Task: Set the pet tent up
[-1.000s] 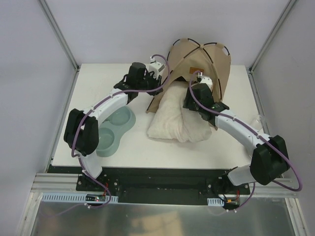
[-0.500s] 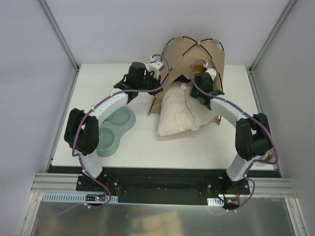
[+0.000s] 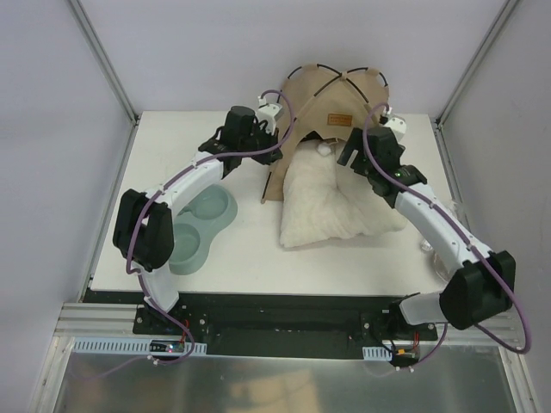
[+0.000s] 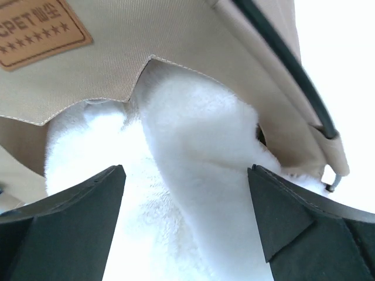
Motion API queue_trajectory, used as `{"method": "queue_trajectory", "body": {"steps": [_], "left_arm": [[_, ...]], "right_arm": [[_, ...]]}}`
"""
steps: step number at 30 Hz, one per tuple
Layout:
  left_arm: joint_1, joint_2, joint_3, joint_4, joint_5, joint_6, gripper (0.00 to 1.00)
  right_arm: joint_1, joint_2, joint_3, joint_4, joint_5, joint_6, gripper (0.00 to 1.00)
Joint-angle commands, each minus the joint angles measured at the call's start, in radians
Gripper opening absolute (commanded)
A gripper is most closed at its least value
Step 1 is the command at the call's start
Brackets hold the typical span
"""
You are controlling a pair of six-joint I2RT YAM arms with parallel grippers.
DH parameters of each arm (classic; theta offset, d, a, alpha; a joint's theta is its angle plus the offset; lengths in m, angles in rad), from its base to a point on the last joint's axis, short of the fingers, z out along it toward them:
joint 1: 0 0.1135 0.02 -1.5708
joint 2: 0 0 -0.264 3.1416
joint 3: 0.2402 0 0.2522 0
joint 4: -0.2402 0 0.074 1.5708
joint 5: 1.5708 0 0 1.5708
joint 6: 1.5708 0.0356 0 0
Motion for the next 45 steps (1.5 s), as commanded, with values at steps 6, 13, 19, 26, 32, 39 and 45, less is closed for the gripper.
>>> {"method": "queue_trajectory", "body": {"steps": [6, 13, 19, 26, 32, 39, 45], "left_arm": [[0.010, 0.029, 0.085, -0.099, -0.024, -0.134, 0.00], [0.011, 0.026, 0.085, -0.130, 0.001, -0.155, 0.00], [0.011, 0.018, 0.063, -0.136, 0.009, -0.142, 0.00], [0.016, 0.010, 0.036, -0.150, 0.087, -0.122, 0.00], [0.022, 0.013, 0.028, -0.153, 0.093, -0.103, 0.00], [0.036, 0.004, 0.017, -0.160, 0.093, -0.082, 0.00], [0.047, 0.003, 0.026, -0.174, 0.114, -0.057, 0.00]], "right_arm": [[0.012, -0.143, 0.042, -0.138, 0.090, -0.036, 0.95], [0.170, -0.163, -0.006, -0.132, -0.127, -0.223, 0.97], [0.250, -0.057, -0.096, -0.015, -0.230, -0.179, 0.99], [0.250, 0.202, -0.138, 0.226, -0.170, -0.153, 0.94], [0.248, 0.238, -0.108, 0.325, -0.149, -0.113, 0.00], [0.132, 0.077, -0.147, 0.495, -0.285, 0.034, 0.00], [0.004, 0.096, -0.155, 0.746, -0.442, 0.207, 0.00]]}}
